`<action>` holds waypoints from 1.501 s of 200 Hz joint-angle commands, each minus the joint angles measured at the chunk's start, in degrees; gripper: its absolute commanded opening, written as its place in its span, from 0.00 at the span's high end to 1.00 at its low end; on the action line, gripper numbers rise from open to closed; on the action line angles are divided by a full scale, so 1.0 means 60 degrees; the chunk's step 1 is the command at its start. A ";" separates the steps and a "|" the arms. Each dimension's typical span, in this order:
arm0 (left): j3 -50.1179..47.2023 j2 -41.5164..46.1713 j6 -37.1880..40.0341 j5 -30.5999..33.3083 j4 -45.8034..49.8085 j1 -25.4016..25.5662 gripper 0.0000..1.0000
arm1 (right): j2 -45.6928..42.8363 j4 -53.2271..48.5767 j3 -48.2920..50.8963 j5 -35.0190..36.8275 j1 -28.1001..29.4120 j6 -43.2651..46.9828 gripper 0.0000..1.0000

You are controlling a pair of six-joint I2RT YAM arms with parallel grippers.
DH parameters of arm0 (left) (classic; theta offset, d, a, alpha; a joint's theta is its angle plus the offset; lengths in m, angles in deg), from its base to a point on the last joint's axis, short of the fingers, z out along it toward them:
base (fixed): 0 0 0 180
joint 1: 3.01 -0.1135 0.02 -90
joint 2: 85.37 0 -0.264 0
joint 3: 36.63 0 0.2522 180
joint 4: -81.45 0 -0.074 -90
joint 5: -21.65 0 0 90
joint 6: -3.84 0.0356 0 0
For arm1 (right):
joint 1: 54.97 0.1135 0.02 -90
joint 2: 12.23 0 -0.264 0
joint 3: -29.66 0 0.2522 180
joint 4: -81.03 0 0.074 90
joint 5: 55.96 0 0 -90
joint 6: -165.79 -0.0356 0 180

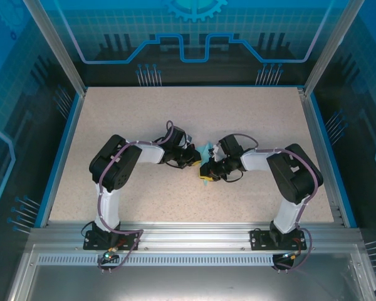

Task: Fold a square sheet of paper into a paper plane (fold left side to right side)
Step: Fold the wing for the fifth time at the center of the table.

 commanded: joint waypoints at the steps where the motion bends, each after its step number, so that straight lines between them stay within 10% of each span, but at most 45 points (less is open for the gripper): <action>1: -0.0340 -0.0339 0.0033 0.0782 0.0791 -0.0053 1.00 | 0.0228 -0.0458 0.0111 0.0152 0.0217 -0.0049 0.81; 300: -0.0342 -0.0467 -0.0048 0.0954 0.0897 -0.0109 1.00 | -0.0981 -0.2269 0.1141 0.0532 0.0715 0.0961 0.89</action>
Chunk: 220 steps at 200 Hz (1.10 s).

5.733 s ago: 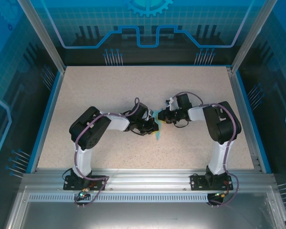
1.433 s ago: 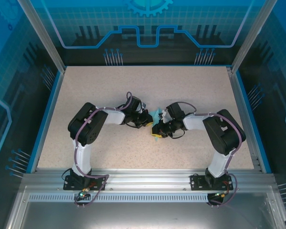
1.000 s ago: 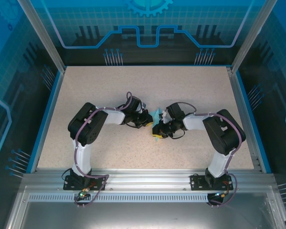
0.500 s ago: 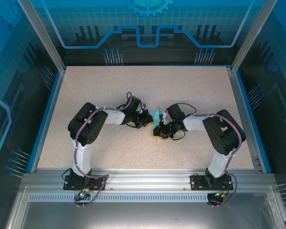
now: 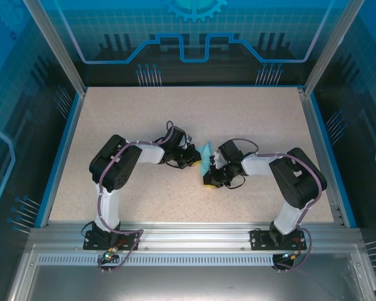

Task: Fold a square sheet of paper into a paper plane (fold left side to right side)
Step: Fold the wing for the fifth time at the center of the table.

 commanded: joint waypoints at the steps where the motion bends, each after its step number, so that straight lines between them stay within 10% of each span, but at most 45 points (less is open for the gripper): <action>1: -0.0341 -0.0473 -0.0026 0.0916 0.0885 -0.0122 1.00 | -0.0395 -0.1241 0.0457 -0.0162 0.0321 0.0284 0.89; 77: -0.0414 -0.0452 0.0001 0.0925 0.0894 -0.0111 1.00 | -0.1658 -0.1292 -0.1126 -0.0877 -0.2043 0.1518 0.88; 220: -0.0369 -0.0546 -0.0026 0.0942 0.0993 -0.0110 1.00 | 0.2814 -0.0699 -0.4418 0.0239 -0.1537 0.1204 0.89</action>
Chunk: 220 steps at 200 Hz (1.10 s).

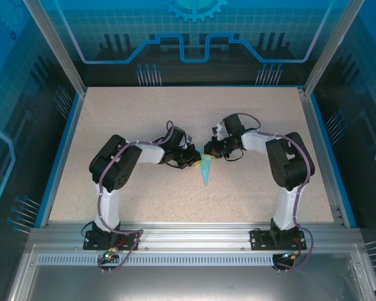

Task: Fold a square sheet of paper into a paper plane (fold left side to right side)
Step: Fold the wing for the fifth time at the center of the table.

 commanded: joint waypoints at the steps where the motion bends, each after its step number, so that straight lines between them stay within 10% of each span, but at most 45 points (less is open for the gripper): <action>1: -0.0366 -0.0539 -0.0026 0.0933 0.0995 -0.0107 1.00 | 0.0441 -0.0228 -0.0496 0.0230 0.0098 0.0311 0.89; 220: -0.0322 -0.0639 -0.0041 0.0932 0.1128 -0.0112 1.00 | 0.2091 -0.1112 -0.2695 0.0698 -0.0909 0.1549 0.88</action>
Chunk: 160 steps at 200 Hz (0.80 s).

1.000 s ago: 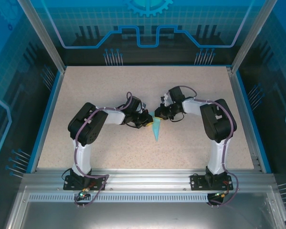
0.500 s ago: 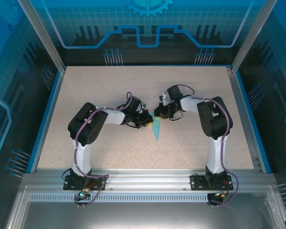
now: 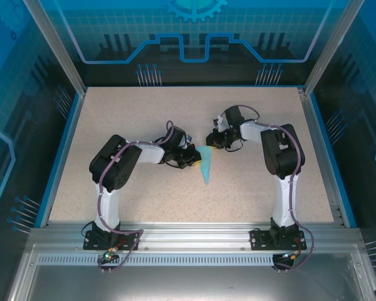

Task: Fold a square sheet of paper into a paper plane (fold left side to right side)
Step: Fold the wing for the fifth time at the center of the table.

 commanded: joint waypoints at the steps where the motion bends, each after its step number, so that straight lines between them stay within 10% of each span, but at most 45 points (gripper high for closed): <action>1: -0.0326 -0.0628 -0.0034 0.0895 0.1135 -0.0116 1.00 | 0.0448 -0.0357 -0.0549 0.0361 -0.0234 0.0265 0.88; 61: -0.0324 -0.0597 -0.0010 0.0889 0.1177 -0.0113 1.00 | 0.0122 -0.1207 -0.1606 0.0376 -0.0573 0.0654 0.87; 160: -0.0340 -0.0561 0.0007 0.0932 0.1194 -0.0107 1.00 | -0.1281 0.0155 0.1748 -0.0677 0.0568 -0.0593 0.88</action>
